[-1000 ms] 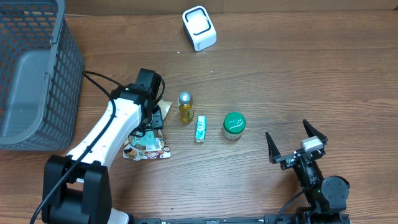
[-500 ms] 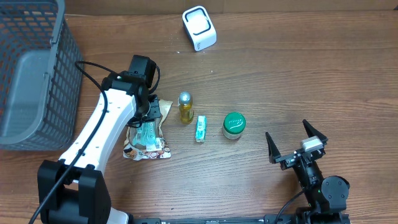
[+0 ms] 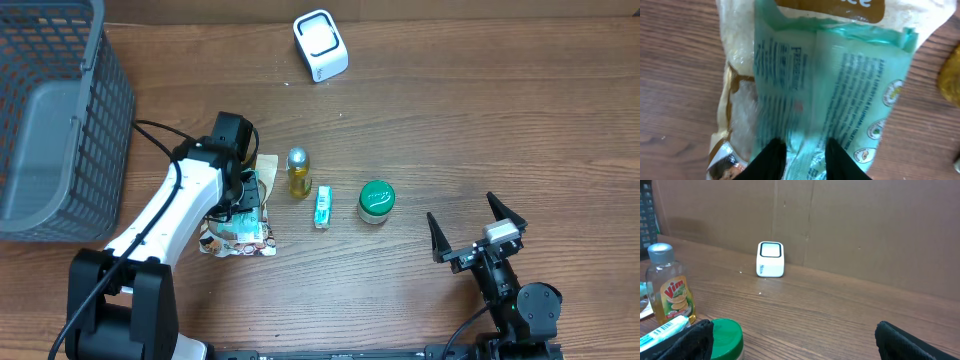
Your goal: Scan the item barcode
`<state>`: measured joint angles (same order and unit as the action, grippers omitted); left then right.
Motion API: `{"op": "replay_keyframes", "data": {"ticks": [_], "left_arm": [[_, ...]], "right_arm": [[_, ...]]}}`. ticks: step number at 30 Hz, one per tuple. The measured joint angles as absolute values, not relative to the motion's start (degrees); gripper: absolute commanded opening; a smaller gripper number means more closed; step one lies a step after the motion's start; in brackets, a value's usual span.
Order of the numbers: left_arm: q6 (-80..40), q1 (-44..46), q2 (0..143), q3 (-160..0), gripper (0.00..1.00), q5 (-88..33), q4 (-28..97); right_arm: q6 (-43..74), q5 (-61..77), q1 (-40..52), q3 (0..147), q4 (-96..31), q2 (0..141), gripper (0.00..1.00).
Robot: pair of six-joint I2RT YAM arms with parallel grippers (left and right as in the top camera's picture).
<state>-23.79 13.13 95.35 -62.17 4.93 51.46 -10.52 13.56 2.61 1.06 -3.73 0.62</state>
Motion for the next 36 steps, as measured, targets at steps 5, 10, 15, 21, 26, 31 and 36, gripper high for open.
{"op": "replay_keyframes", "data": {"ticks": [5,10,15,21,26,31,36], "left_arm": [[-23.6,13.0,94.8,-60.6,0.47,5.2,49.6],[-23.6,13.0,94.7,-60.9,0.52,5.3,50.4],[-23.6,13.0,94.7,-65.1,0.56,4.9,55.4],[-23.4,13.0,94.7,-71.5,0.61,4.9,58.1],[-20.5,12.6,94.8,-71.6,0.77,3.9,59.1],[-17.0,12.2,94.8,-71.5,1.00,1.7,58.5],[-15.9,12.2,94.8,-69.8,1.00,1.2,56.5]], "right_arm": [[-10.5,13.5,2.6,1.1,-3.7,0.6,1.00],[-10.5,13.6,2.6,1.1,-3.7,0.6,1.00],[-10.5,13.6,2.6,1.1,-3.7,0.6,1.00],[-10.5,13.5,2.6,1.1,-3.7,0.6,1.00],[-10.5,13.6,2.6,1.1,-3.7,0.6,1.00],[-10.5,13.5,2.6,1.1,-3.7,0.6,1.00],[-10.5,13.5,2.6,1.1,-3.7,0.6,1.00]]}}
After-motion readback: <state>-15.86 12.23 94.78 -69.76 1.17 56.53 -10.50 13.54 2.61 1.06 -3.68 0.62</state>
